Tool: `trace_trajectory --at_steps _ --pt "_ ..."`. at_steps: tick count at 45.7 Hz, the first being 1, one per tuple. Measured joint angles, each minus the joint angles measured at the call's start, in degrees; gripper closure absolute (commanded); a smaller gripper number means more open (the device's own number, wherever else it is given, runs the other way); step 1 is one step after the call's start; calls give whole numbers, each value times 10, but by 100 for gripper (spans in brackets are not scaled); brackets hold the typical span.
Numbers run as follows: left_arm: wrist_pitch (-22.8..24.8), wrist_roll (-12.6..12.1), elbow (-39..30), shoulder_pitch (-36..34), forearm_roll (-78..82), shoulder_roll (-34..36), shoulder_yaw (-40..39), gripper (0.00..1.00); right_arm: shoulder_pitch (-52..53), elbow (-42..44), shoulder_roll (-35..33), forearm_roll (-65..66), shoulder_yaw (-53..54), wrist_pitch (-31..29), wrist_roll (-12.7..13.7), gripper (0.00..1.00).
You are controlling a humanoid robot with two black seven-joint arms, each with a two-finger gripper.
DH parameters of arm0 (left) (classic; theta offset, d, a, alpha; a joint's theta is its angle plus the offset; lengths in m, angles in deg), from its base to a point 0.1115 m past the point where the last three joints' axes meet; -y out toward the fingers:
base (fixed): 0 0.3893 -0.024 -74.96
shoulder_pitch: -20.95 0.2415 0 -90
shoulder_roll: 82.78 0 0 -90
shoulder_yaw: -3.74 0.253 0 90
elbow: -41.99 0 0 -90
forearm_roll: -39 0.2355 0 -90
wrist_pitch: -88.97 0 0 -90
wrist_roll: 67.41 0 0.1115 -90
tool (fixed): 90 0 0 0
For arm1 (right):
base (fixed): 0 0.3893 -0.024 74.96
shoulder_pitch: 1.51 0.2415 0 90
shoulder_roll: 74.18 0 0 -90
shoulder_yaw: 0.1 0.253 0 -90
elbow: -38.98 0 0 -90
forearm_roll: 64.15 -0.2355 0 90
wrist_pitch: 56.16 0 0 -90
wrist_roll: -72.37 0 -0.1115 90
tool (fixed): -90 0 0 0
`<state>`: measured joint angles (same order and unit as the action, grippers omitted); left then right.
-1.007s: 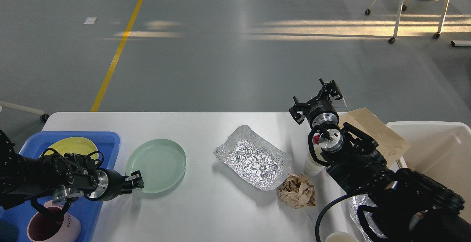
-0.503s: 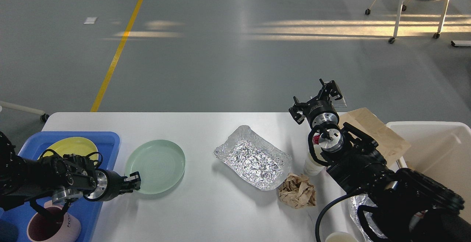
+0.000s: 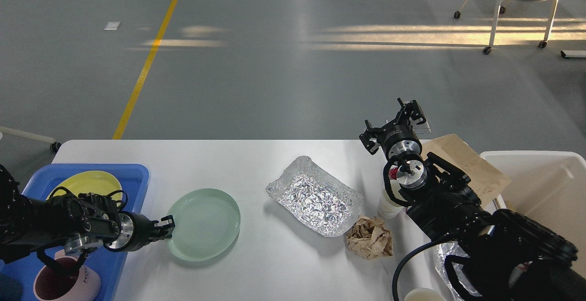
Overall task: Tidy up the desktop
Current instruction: 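Grip the edge of the pale green plate with the left gripper, then lift the green plate and lower it onto the yellow plate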
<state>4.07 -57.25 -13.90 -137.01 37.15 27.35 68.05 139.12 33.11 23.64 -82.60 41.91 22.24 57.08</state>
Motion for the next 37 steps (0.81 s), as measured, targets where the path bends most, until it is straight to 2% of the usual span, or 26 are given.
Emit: trace_trajectory --at_steps 12,19,26,31,37 --pt "12 0 -6 -5 1 6 0 100 0 0 0 0 0 0 0 0" --pt "39 0 -11 -19 2 21 3 100 0 0 0 0 0 0 0 0" --pt "93 -1 -12 -47 4 46 8 100 0 0 0 0 0 0 0 0" --pt "154 -4 -23 -83 9 73 10 100 0 0 0 0 0 0 0 0" --pt "216 -24 -40 -127 10 96 11 100 0 0 0 0 0 0 0 0"
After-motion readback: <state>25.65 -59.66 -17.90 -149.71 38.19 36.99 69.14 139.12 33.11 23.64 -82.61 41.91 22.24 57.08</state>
